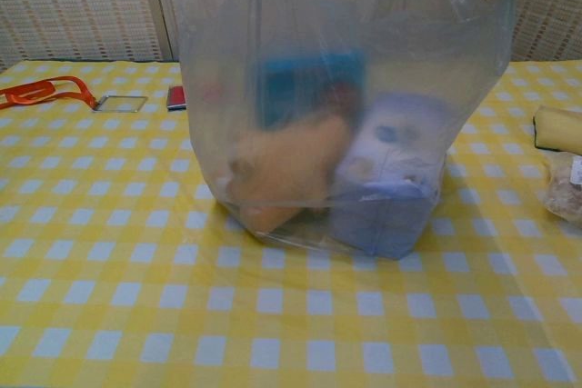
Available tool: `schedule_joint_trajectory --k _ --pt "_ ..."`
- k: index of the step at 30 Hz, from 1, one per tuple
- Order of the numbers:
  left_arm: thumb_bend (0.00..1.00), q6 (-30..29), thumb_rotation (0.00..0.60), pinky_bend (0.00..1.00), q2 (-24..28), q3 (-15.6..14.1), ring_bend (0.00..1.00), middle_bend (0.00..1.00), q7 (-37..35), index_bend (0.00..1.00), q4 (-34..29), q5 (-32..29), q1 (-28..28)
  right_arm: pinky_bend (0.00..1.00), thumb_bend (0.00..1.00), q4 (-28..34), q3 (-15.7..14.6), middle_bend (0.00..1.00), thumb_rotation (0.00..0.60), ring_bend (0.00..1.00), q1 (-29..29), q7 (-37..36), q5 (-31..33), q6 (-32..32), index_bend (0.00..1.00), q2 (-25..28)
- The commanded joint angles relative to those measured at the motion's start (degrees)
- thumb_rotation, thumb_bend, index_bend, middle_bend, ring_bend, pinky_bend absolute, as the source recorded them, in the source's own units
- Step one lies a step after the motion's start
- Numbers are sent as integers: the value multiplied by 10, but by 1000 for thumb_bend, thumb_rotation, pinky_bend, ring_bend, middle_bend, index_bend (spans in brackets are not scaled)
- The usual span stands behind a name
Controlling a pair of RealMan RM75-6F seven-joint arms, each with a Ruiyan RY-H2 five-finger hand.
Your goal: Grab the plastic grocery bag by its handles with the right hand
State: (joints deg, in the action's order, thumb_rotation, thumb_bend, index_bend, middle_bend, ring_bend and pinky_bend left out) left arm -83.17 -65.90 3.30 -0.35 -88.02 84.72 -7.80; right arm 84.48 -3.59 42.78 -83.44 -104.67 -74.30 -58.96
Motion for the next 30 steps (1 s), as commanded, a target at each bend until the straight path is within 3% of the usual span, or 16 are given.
schedule_joint_trajectory --k 1,11,23,30 --pt "365 1 600 0 -1 0 0 0 1 12 0 0 -1 0 303 -1 0 69 600 28 1 -1 2 0 94 -2" --pt "364 0 600 0 0 1 0 0 0 14 1 -2 0 0 302 -12 -2 69 600 26 -7 -6 7 -18 135 -1" --pt "365 7 600 0 -6 1 0 0 10 15 1 -4 -4 0 303 -21 -15 80 600 38 -6 -17 -2 -12 250 -1" --pt "364 4 600 0 -5 2 0 0 7 15 2 -4 -3 0 303 -16 -11 141 600 83 6 -18 -1 -3 329 -8"
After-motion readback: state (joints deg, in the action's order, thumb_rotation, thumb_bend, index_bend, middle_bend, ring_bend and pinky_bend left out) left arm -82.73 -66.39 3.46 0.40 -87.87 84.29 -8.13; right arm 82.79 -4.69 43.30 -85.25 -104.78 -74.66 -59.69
